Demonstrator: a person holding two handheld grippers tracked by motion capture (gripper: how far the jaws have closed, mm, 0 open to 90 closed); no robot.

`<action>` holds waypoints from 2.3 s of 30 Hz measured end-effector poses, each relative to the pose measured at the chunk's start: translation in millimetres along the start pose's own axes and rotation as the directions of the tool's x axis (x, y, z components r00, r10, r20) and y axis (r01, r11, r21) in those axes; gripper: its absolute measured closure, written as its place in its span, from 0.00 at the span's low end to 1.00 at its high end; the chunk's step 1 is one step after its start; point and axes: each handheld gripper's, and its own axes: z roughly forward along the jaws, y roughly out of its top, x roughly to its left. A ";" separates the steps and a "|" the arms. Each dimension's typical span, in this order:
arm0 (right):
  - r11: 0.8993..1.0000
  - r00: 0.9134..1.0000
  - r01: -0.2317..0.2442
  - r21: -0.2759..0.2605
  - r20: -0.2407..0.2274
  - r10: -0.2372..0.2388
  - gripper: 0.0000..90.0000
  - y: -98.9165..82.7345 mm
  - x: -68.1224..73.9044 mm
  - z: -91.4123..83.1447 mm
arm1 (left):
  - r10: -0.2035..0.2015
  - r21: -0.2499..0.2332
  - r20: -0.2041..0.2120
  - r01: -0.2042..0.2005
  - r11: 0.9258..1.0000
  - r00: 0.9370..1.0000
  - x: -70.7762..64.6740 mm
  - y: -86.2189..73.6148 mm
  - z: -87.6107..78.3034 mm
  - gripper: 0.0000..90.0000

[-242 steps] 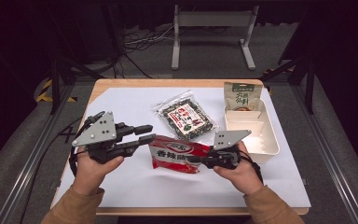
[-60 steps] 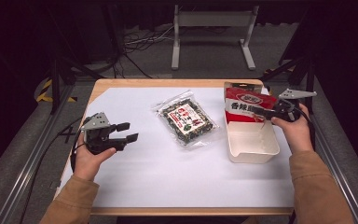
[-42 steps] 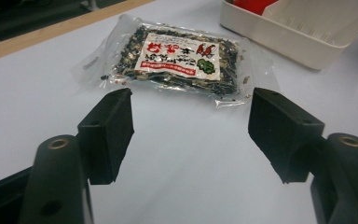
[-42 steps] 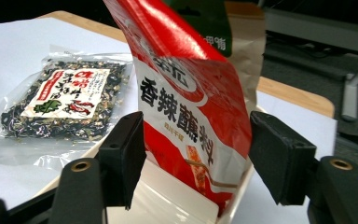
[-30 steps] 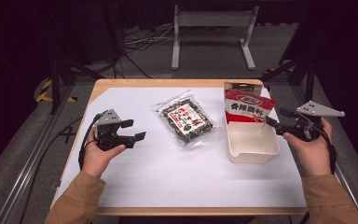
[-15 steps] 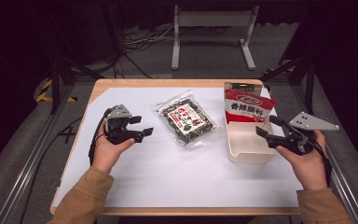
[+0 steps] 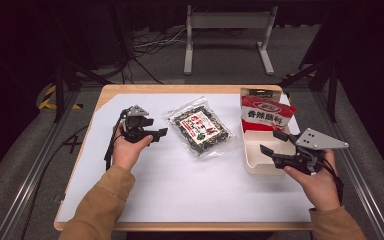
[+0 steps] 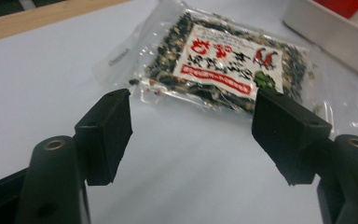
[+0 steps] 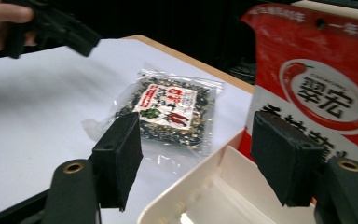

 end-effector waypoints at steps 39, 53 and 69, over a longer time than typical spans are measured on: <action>0.999 0.999 -0.003 0.053 -0.039 0.005 0.37 -31.3 31.5 -7.8 | -0.024 0.046 -0.111 0.030 0.998 0.994 61.7 36.3 89.1 0.47; 0.997 0.999 0.007 0.081 -0.046 -0.003 0.37 -36.9 33.1 -2.9 | -0.101 0.097 -0.063 0.107 0.990 0.993 74.5 20.3 110.1 0.64; 0.996 0.999 0.007 0.088 -0.053 -0.002 0.37 -38.1 34.3 -1.2 | -0.107 0.121 -0.020 0.109 0.987 0.994 72.7 17.3 116.7 0.83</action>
